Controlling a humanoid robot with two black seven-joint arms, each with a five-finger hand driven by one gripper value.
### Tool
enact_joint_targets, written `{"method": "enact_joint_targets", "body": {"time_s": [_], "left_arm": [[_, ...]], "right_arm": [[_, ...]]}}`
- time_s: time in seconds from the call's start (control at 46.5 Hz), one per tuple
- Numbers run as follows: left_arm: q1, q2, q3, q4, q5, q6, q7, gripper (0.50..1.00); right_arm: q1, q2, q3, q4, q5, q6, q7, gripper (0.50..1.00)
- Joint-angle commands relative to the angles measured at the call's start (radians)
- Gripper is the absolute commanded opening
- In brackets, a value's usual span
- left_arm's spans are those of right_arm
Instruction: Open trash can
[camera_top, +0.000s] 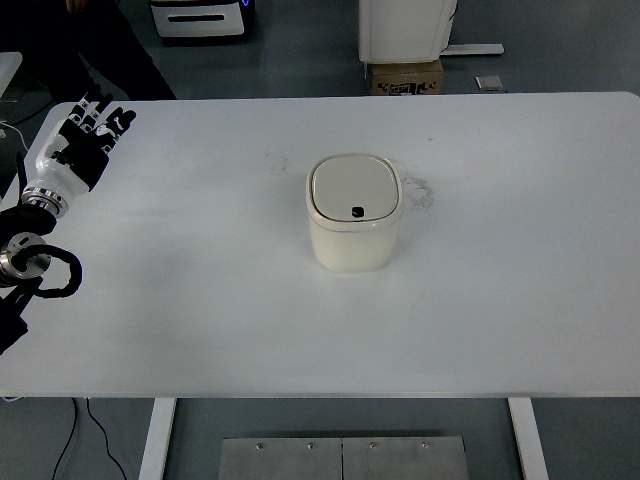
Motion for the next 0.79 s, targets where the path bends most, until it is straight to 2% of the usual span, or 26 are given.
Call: {"method": "enact_joint_targets", "body": {"time_s": [0.0,0.773], "left_arm": [[0.001,-0.002,0.000,0.000,-0.001,0.003,-0.001,1.000],[0.002,-0.009,0.002,0.000,-0.006,0.005,-0.004,1.000]], "right_arm": [[0.000,0.000,0.000,0.000,0.000,0.000,-0.001,0.991],[0.000,0.000,0.000,0.000,0.000,0.000,0.000,0.991]]}}
